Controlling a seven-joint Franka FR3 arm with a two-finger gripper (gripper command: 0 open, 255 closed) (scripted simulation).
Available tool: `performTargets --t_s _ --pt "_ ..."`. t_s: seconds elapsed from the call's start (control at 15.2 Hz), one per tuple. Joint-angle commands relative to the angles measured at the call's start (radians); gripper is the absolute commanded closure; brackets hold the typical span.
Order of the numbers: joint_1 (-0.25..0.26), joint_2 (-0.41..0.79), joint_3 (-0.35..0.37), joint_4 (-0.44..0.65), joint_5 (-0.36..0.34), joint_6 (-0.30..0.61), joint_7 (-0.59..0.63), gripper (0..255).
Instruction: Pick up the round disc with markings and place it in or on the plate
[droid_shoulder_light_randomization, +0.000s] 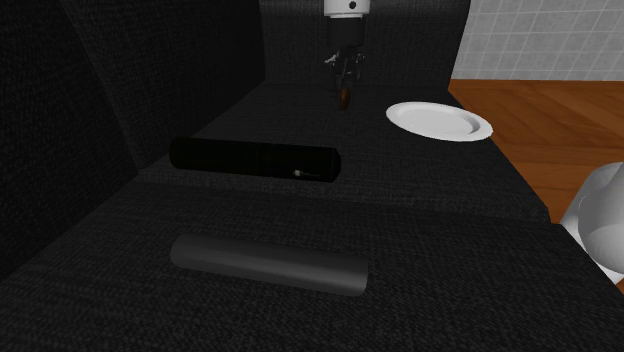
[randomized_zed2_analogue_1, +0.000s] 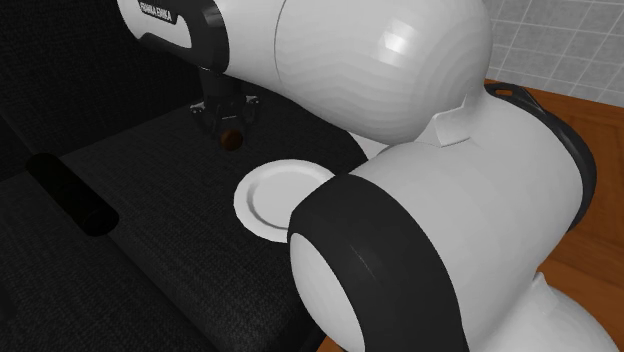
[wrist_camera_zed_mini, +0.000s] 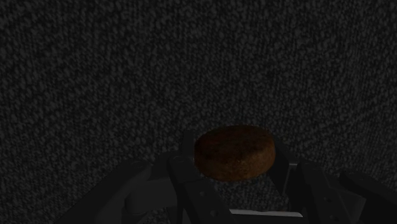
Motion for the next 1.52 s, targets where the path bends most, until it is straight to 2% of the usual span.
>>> performTargets --t_s 0.0,1.12,1.45 --pt "0.000 0.000 0.000 0.000 0.000 0.000 0.000 255" --pt "0.005 0.094 0.006 0.343 -0.016 -0.250 0.024 255" --pt "-0.020 -0.129 -0.027 0.089 0.020 -0.219 -0.032 255"
